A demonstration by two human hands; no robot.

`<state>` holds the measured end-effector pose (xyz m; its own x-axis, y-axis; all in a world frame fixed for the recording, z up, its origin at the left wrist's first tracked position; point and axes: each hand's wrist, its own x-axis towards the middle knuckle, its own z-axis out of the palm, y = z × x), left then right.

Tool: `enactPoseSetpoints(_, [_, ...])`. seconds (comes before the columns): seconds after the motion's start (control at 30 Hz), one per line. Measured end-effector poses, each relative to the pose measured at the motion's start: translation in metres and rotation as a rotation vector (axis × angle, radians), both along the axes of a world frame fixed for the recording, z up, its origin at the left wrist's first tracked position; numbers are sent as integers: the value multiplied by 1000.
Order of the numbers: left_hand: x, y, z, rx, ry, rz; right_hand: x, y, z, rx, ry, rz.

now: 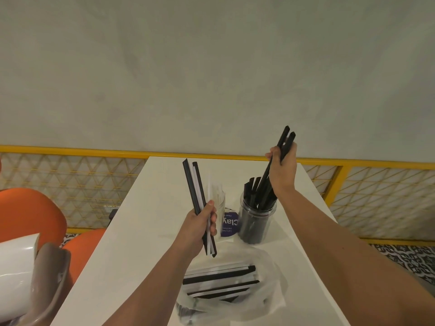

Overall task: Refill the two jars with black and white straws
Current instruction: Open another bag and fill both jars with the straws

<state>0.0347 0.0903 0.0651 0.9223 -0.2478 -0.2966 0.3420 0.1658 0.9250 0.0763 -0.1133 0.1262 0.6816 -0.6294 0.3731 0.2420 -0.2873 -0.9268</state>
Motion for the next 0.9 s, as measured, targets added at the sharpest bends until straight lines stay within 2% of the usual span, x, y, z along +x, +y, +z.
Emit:
enactPoseSetpoints(0.3, [-1, 3, 1, -144, 13, -66, -7, 4, -34, -151, 254, 73])
enactPoseSetpoints(0.47, [-2, 3, 1, -194, -2, -122, -7, 3, -33, -239, 274, 13])
enactPoseSetpoints(0.63, [-5, 2, 3, -227, -2, -147, -5, 5, -44, -551, 638, 19])
enactPoseSetpoints(0.8, [-5, 7, 3, -211, -13, -151, -11, 8, -41, -446, 341, -77])
enactPoseSetpoints(0.9, [-6, 7, 3, -208, -7, -172, -10, 4, -45, -650, 394, -103])
